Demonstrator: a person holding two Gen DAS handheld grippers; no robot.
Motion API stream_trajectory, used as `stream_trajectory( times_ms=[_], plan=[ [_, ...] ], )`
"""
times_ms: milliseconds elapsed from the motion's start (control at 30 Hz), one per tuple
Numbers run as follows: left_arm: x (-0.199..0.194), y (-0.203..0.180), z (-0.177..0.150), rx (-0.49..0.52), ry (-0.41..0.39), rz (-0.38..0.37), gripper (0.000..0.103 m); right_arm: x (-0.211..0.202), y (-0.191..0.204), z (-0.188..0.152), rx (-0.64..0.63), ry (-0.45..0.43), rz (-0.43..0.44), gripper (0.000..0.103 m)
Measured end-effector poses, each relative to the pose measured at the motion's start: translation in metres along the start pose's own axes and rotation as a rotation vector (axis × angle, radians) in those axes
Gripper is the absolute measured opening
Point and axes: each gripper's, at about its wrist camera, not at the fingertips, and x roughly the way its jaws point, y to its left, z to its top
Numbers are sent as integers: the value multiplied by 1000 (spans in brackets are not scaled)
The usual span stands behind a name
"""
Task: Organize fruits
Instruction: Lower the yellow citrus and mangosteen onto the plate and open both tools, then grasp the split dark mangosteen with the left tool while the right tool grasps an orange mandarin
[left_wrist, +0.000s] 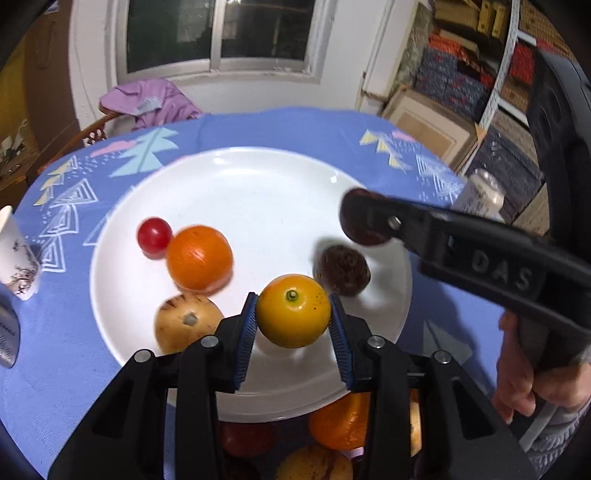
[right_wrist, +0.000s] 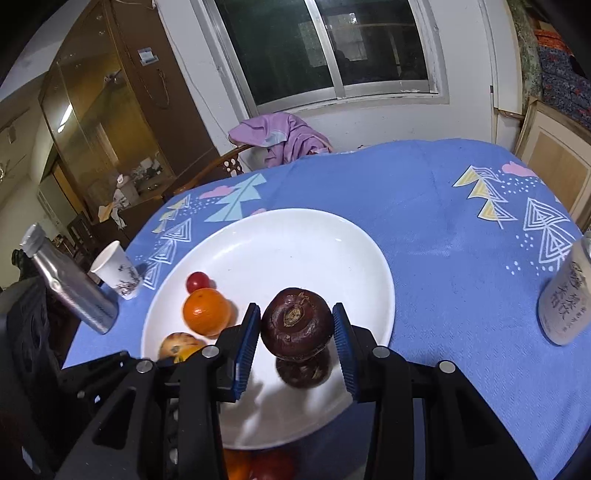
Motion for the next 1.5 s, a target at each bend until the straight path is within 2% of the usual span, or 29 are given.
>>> stream_trajectory(
  times_ms=[33,133,267,367,433,500,533,567,600,733,833,933,1000,1100,1167,1267,1500],
  plan=[
    [4,-1,-2,6,14,0,37,7,-1,-1,-6,15,-6,40],
    [11,0,-1,6,21,-15,48,18,-7,-4,4,45,6,41],
    [6,-5,-1,23,6,-8,71,9,-13,-2,35,22,5,42],
    [-10,-3,-1,17,-27,12,73,-10,-13,2,53,-19,30,42],
    [-28,3,-3,-12,-54,18,81,-30,-10,5,53,-55,47,42],
    [-54,12,-11,-42,-108,40,89,-53,-4,7,43,-82,66,46],
    [-65,15,-16,-49,-130,58,92,-67,1,7,29,-96,74,52],
    [-78,20,-23,-60,-153,74,93,-82,5,3,14,-116,81,59],
    [-90,26,-33,-80,-169,80,93,-94,8,0,3,-132,83,62],
    [-118,50,-78,-177,-182,76,93,-134,18,-40,-82,-152,72,66],
    [-128,58,-106,-213,-186,107,94,-149,3,-81,-88,-172,24,74],
    [-122,62,-120,-235,-156,110,95,-146,-21,-107,-61,-142,-40,75],
    [-114,61,-120,-220,-138,126,95,-141,-36,-111,-7,-102,-33,75],
    [-102,53,-121,-165,-105,154,95,-142,-48,-107,41,-103,-9,75],
    [-97,45,-121,-128,-98,165,95,-144,-50,-108,45,-111,-15,78],
    [-88,36,-119,-67,-87,231,95,-143,-50,-108,52,-111,-6,78],
    [-67,23,-112,27,-60,333,95,-140,-43,-109,33,-93,-8,78]
  ],
)
